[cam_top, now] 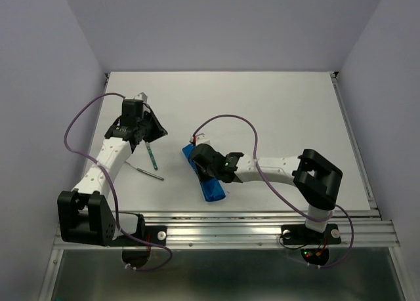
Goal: Fold the napkin into a case and place the utensils inside
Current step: Turn over the smaller rectangle-folded napkin at the center of the board.
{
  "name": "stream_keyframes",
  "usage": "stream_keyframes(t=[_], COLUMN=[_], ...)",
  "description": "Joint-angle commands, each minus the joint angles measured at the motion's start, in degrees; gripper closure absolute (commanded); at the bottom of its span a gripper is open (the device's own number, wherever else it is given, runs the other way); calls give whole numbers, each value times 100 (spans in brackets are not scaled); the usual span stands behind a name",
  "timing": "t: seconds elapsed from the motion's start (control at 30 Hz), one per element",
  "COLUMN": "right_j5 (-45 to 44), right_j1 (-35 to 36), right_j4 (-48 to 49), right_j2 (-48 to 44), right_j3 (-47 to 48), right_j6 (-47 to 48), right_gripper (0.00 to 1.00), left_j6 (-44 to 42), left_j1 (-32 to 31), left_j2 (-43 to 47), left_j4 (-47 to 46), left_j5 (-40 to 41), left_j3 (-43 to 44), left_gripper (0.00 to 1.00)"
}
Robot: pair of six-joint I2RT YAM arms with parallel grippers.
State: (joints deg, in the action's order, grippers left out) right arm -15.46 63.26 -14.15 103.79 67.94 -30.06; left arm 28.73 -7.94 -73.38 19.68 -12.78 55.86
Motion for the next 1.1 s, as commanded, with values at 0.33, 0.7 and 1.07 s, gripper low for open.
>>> stream_keyframes(t=[0.33, 0.7, 1.07], right_j5=[966, 2240, 3672], right_j1=[-349, -1043, -1844], right_j4=[1151, 2143, 3392], right_j2=[54, -69, -122], right_j3=[580, 62, -1002], right_j6=[-483, -1089, -1520], right_gripper=[99, 99, 99], left_j6=[-157, -175, -149], left_j1=[188, 214, 214], left_j2=[448, 395, 299], left_j4=[141, 124, 45], left_j5=[82, 21, -23], left_j3=[101, 57, 31], left_gripper=[79, 79, 79])
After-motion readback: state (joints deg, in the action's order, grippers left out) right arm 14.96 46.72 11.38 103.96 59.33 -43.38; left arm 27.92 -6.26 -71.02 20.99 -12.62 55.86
